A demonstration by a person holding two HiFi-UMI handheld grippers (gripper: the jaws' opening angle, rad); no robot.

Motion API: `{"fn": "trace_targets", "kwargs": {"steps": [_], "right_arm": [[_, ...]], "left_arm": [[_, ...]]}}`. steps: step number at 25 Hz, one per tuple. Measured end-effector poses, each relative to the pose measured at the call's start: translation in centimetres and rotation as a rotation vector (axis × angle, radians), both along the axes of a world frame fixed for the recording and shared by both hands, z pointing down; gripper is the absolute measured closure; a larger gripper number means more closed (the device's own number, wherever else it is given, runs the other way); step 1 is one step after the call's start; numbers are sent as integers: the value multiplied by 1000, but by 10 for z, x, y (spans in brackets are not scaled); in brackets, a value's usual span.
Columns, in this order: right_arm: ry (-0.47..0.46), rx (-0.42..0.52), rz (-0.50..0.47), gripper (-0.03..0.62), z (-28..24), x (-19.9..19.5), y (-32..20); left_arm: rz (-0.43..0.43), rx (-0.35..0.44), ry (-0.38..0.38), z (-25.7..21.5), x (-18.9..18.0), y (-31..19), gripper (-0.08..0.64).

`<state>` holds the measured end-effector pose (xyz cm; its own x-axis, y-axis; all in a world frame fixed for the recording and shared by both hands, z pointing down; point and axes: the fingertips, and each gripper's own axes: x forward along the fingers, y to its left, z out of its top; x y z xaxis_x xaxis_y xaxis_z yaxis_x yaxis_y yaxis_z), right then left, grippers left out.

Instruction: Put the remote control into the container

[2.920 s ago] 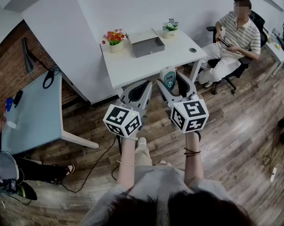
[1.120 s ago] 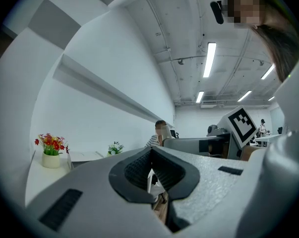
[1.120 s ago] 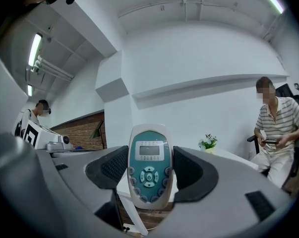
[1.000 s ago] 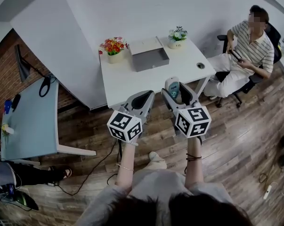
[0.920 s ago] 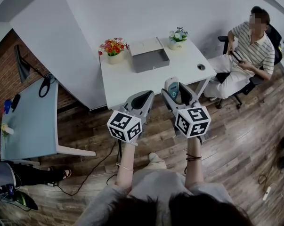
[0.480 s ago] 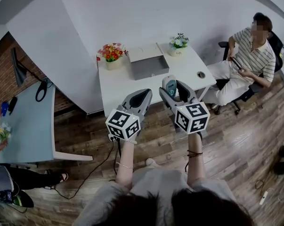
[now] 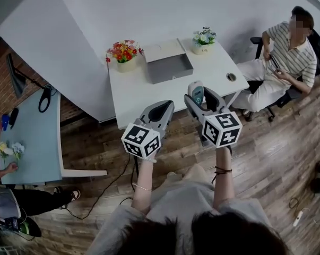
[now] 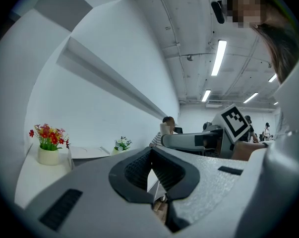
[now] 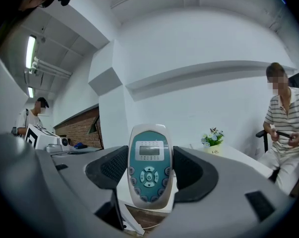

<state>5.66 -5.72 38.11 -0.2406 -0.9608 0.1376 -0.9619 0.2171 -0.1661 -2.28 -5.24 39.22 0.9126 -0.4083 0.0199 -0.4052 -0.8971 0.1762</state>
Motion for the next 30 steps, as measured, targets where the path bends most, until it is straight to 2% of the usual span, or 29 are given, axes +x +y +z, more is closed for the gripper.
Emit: {"fn": "trace_targets", "kwargs": {"steps": [9, 16, 21, 30], "right_arm": [[-15, -1, -37, 313, 5, -10, -25], [-21, 1, -64, 313, 10, -5, -53], [-14, -11, -103, 313, 16, 1, -87], [-7, -5, -143, 313, 12, 18, -150]], "left_arm": [[-86, -27, 2, 11, -25, -20, 557], [-108, -24, -17, 12, -19, -44, 557], [-155, -31, -27, 15, -20, -76, 557], [-182, -23, -32, 12, -2, -132, 557]]}}
